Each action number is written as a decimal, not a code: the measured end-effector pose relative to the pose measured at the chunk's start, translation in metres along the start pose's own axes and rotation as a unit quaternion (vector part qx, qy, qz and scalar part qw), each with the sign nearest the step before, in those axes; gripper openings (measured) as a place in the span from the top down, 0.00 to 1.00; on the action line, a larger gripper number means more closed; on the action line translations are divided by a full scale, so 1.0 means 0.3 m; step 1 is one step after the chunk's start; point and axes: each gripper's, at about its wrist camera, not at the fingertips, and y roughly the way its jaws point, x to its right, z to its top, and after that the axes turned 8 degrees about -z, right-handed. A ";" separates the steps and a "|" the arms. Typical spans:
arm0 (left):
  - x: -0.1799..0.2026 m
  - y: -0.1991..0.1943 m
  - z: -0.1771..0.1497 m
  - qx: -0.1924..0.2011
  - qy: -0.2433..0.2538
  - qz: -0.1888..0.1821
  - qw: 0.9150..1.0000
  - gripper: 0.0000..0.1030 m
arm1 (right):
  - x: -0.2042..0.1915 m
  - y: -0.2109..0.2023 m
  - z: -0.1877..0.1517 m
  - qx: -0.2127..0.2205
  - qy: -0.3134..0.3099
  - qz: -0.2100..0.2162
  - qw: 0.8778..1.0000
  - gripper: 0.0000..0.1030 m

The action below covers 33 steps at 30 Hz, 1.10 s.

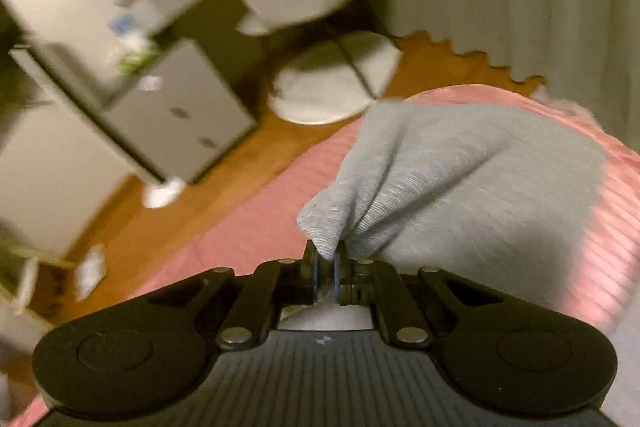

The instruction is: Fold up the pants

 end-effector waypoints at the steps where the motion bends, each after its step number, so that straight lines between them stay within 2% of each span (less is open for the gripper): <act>1: -0.017 -0.028 0.001 0.012 -0.014 -0.002 1.000 0.00 | 0.053 -0.093 -0.048 0.007 -0.009 0.014 1.000 0.94; 3: -0.049 -0.077 0.002 0.034 -0.039 -0.014 0.999 0.00 | 0.186 -0.286 -0.183 0.011 -0.018 0.042 0.999 0.94; 5: -0.072 -0.110 -0.007 0.049 -0.064 -0.042 0.996 0.00 | 0.307 -0.417 -0.346 -0.003 -0.039 0.031 0.999 0.94; 8: -0.083 -0.124 -0.025 0.042 -0.087 -0.081 0.992 0.00 | 0.449 -0.459 -0.565 -0.067 -0.035 0.012 0.997 0.93; 10: -0.072 -0.131 -0.042 0.032 -0.079 -0.097 0.992 0.00 | 0.492 -0.425 -0.646 -0.100 -0.035 -0.004 0.994 0.92; 12: -0.069 -0.127 -0.055 0.015 -0.068 -0.108 0.992 0.00 | 0.476 -0.437 -0.652 -0.091 -0.030 -0.006 0.995 0.88; 13: -0.076 -0.124 -0.061 0.008 -0.068 -0.108 0.992 0.00 | 0.451 -0.454 -0.633 -0.077 -0.037 -0.009 0.996 0.83; 15: -0.095 -0.114 -0.069 0.005 -0.073 -0.105 0.992 0.00 | 0.373 -0.475 -0.592 -0.029 -0.077 -0.029 0.996 0.75; 16: -0.108 -0.104 -0.070 0.004 -0.078 -0.102 0.992 0.00 | 0.323 -0.485 -0.580 -0.004 -0.108 -0.037 0.993 0.66; 17: -0.122 -0.090 -0.068 0.000 -0.085 -0.098 0.992 0.00 | 0.254 -0.497 -0.584 0.028 -0.154 -0.050 0.986 0.46; 19: -0.147 -0.061 -0.068 -0.008 -0.099 -0.098 0.990 0.00 | 0.144 -0.482 -0.600 0.082 -0.239 -0.083 0.964 0.29; 21: -0.163 -0.034 -0.067 -0.014 -0.103 -0.099 0.990 0.00 | 0.070 -0.454 -0.610 0.113 -0.298 -0.114 0.941 0.30; 22: -0.172 -0.028 -0.073 -0.016 -0.103 -0.096 0.990 0.00 | 0.040 -0.440 -0.619 0.121 -0.319 -0.114 0.933 0.30; 25: -0.170 0.009 -0.069 -0.026 -0.097 -0.087 0.991 0.00 | -0.026 -0.364 -0.653 0.105 -0.361 -0.112 0.920 0.33; 26: -0.168 0.019 -0.067 -0.029 -0.096 -0.087 0.991 0.00 | -0.047 -0.331 -0.666 0.098 -0.371 -0.124 0.915 0.38; 27: -0.167 0.026 -0.067 -0.029 -0.095 -0.088 0.991 0.00 | -0.066 -0.298 -0.678 0.086 -0.374 -0.132 0.914 0.39; 29: -0.165 0.036 -0.070 -0.026 -0.094 -0.092 0.991 0.00 | -0.060 -0.275 -0.696 0.077 -0.353 -0.121 0.925 0.39; 31: -0.160 0.046 -0.072 -0.025 -0.083 -0.092 0.992 0.00 | -0.076 -0.244 -0.695 0.099 -0.331 -0.139 0.928 0.40; 33: -0.149 0.052 -0.069 -0.020 -0.066 -0.086 0.994 0.00 | -0.037 -0.239 -0.695 0.132 -0.261 -0.163 0.942 0.42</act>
